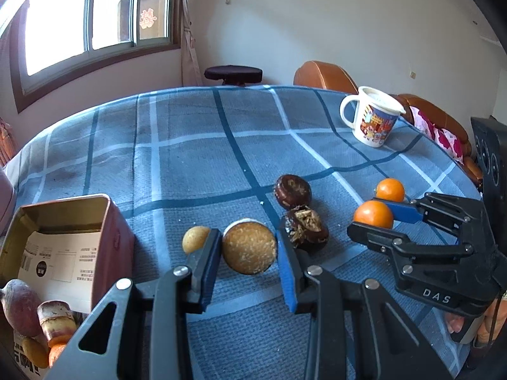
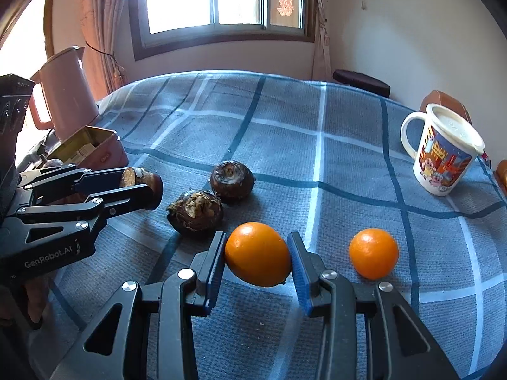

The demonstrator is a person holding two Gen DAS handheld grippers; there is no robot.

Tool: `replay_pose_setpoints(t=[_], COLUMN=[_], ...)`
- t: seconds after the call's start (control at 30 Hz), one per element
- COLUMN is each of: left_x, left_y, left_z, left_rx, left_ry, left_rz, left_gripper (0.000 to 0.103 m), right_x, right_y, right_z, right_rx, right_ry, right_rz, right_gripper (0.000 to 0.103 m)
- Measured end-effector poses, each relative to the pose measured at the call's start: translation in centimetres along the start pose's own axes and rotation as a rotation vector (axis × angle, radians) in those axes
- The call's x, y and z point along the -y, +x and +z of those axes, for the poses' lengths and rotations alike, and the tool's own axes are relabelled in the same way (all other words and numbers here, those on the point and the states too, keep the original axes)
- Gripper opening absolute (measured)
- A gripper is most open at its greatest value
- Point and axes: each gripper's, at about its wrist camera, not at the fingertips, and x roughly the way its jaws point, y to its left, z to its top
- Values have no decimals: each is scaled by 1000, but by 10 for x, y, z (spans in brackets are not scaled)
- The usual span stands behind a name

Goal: Organize fruits
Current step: 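Close the left tool on the golden cake while the right tool grasps the orange, then carry the golden cake in the left tool while the right tool carries the orange toward the tin box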

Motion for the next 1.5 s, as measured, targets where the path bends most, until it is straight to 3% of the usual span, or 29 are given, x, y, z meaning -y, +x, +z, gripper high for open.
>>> replay_pose_setpoints(t=[0.4, 0.97, 1.5], left_x=[4, 19, 23], left_y=[-20, -44, -56], left_z=[-4, -12, -16], left_rx=[87, 201, 252], left_ry=[6, 58, 67], left_rz=[14, 56, 56], left_gripper=[36, 36, 36], right_x=[-4, -4, -3], right_y=[-25, -41, -54], right_z=[-2, -6, -10], right_rx=[128, 225, 299], right_ry=[-21, -30, -29], right_rz=[19, 20, 18], right_gripper=[41, 41, 41])
